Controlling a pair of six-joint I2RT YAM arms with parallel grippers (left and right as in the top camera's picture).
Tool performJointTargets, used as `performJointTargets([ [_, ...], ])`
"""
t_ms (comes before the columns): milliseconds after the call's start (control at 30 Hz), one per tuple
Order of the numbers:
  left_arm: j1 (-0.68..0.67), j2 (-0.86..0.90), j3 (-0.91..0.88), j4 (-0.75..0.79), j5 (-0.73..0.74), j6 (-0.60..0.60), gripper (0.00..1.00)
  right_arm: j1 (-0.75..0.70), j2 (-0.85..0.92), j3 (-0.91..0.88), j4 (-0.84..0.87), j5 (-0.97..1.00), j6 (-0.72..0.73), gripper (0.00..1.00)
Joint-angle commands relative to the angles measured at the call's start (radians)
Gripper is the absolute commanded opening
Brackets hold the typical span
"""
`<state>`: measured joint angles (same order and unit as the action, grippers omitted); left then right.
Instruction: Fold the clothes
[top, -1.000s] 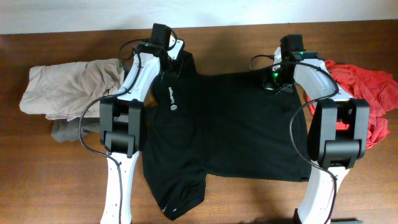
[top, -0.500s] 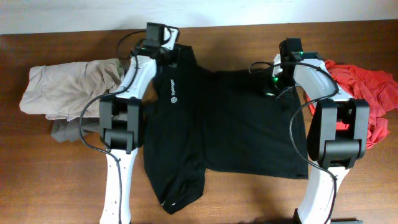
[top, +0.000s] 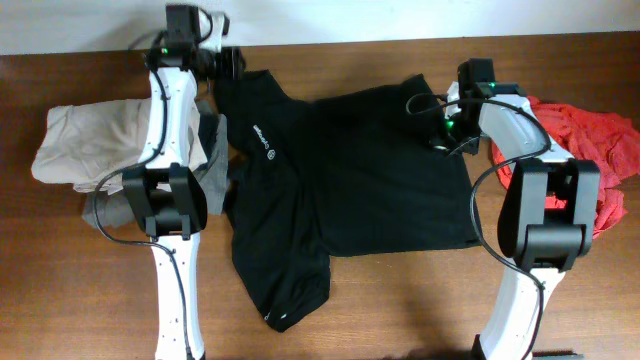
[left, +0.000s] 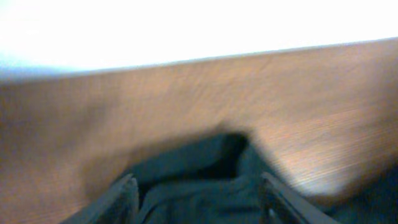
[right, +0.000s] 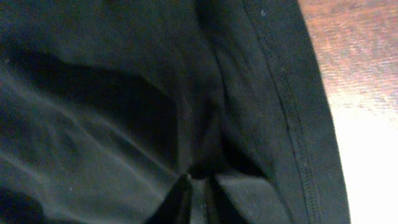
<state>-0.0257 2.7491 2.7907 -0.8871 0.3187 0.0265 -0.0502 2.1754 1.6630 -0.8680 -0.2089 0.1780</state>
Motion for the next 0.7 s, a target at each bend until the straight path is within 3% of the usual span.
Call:
performJointTargets([
  [0, -0.026, -0.03, 0.114, -0.04, 0.064, 0.011, 0.64, -0.011, -0.066, 0.014, -0.011, -0.004, -0.017, 0.17],
  [133, -0.049, -0.046, 0.198, -0.151, 0.06, 0.016, 0.63, -0.012, -0.06, 0.014, 0.041, -0.022, -0.017, 0.12],
  [233, -0.063, -0.074, 0.236, -0.23, 0.06, 0.044, 0.54, -0.008, -0.055, 0.014, 0.134, -0.099, -0.017, 0.04],
  [367, -0.084, -0.149, 0.27, -0.311, 0.027, 0.058, 0.53, 0.004, -0.024, 0.014, 0.261, -0.095, 0.02, 0.04],
  [667, -0.157, -0.377, 0.299, -0.403, -0.23, 0.08, 0.54, 0.031, 0.141, 0.014, 0.456, -0.147, 0.113, 0.04],
])
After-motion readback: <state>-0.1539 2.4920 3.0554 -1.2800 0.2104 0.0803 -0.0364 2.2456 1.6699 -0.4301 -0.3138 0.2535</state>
